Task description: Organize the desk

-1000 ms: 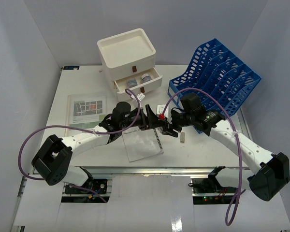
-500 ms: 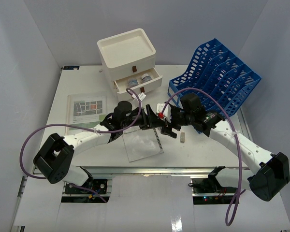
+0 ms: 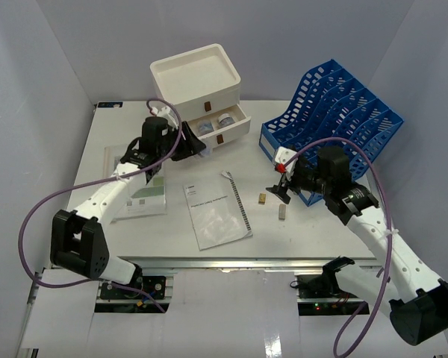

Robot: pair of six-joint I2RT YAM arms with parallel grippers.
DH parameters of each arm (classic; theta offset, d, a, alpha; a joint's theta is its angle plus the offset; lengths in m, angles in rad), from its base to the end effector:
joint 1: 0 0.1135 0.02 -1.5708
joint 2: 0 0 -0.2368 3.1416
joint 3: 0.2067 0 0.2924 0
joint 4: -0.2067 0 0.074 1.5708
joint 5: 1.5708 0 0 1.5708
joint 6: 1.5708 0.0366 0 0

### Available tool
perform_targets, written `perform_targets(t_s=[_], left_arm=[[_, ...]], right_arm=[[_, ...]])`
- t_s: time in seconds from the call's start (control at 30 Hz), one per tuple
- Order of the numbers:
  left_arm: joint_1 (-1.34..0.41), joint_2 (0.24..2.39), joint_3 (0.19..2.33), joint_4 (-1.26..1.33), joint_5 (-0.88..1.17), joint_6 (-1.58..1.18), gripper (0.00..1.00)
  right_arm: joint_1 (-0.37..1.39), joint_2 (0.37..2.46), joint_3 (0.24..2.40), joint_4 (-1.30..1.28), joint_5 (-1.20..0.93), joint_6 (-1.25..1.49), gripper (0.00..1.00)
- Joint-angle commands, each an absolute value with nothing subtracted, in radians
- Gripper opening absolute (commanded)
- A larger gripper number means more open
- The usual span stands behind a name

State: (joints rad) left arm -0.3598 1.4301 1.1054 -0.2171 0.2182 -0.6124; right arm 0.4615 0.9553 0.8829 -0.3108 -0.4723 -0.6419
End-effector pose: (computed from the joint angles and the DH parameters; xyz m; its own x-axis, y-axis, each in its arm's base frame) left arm 0.3446 -0.1381 0.2570 -0.6923 -0.3392 -0.6369 0.1459 0.7986 -0.5839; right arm 0.2361 0.1360 0.3061 0.1955 -0.4983 -0.8447 -0.8206 0.3885 -0.4191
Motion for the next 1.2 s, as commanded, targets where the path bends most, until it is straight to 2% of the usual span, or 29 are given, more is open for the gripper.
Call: perform_targets(t_s=[0.0,0.07,0.2,0.5,0.6,0.73,0.8,0.97,1.0,1.17], left_arm=[[-0.359,1.523,1.391,-0.388,0.034,-0.433,0.0],[-0.359,1.612,1.523,-0.415,-0.055,-0.408,0.0],[-0.36,1.723,1.634,-0.445,-0.15,-0.38,0.0],[-0.36,1.811,1.693,-0.445,-0.278,-0.412,0.01],[-0.362,1.833,1.706,-0.446,-0.279,-0.41,0.21],[-0.366,1.852,1.713,-0.457,-0.274,-0.404,0.64],[-0.368,1.852,1.711,-0.46,-0.277,-0.402,0.78],[-0.37,1.842,1.714,-0.462,-0.275,-0.389,0.9],[-0.37,1.838,1.715,-0.462,-0.275,-0.384,0.96],[-0.375,1.805,1.717,-0.449,-0.23,-0.335,0.96]], right_arm=[[0.376,0.919,0.776,-0.209,-0.584,-0.571,0.9],[0.36,0.903,0.767,-0.213,-0.587,-0.568,0.9],[0.348,0.88,0.75,-0.209,-0.611,-0.565,0.9],[0.334,0.878,0.738,-0.21,-0.633,-0.565,0.9],[0.334,0.882,0.735,-0.21,-0.631,-0.566,0.9],[0.333,0.888,0.731,-0.211,-0.637,-0.568,0.9],[0.332,0.891,0.73,-0.211,-0.64,-0.568,0.9],[0.331,0.901,0.73,-0.212,-0.643,-0.569,0.9],[0.331,0.903,0.73,-0.213,-0.646,-0.569,0.9],[0.33,0.906,0.729,-0.213,-0.647,-0.572,0.9]])
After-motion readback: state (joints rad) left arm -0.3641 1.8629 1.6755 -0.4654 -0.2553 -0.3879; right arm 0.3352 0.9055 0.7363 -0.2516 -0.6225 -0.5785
